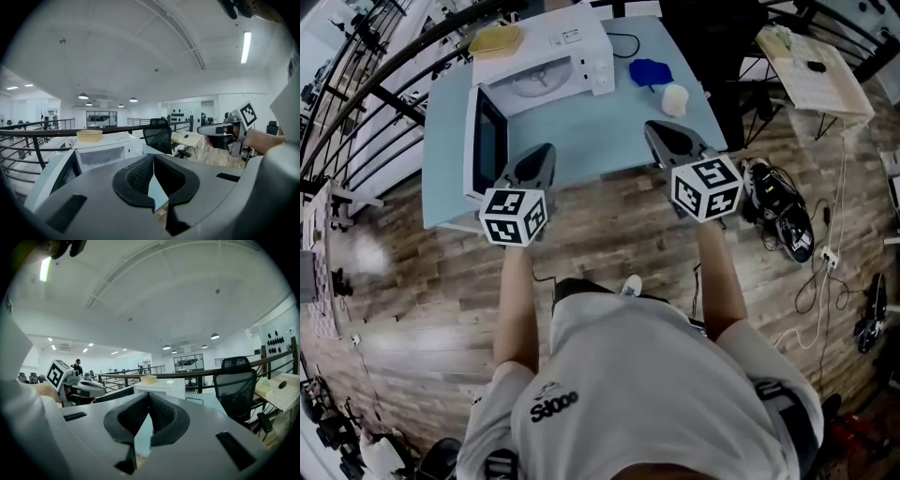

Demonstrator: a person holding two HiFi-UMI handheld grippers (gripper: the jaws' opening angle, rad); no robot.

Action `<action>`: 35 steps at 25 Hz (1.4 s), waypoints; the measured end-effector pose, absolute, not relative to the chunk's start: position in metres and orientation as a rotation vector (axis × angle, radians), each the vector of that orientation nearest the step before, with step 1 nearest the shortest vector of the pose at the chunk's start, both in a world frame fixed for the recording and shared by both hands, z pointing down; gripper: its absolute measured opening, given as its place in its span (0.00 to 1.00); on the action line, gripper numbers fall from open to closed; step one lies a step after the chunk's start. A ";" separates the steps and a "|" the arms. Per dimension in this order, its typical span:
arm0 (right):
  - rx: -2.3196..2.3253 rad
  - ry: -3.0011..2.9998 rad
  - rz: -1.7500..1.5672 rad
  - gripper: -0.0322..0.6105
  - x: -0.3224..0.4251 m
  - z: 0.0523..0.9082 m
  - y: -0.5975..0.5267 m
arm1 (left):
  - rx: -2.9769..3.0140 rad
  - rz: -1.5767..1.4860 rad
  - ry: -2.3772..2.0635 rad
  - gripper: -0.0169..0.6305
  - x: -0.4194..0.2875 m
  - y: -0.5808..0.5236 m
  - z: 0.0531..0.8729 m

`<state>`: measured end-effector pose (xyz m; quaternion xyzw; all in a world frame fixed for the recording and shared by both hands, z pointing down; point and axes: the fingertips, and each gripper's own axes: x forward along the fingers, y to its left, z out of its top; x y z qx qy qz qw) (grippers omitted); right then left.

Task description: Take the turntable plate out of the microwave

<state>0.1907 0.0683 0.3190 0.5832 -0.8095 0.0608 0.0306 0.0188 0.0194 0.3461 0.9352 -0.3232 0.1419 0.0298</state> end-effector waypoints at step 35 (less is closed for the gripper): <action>1.470 -2.583 0.336 0.06 0.095 0.375 -0.261 | 2.568 0.282 -0.999 0.05 0.001 -0.270 0.420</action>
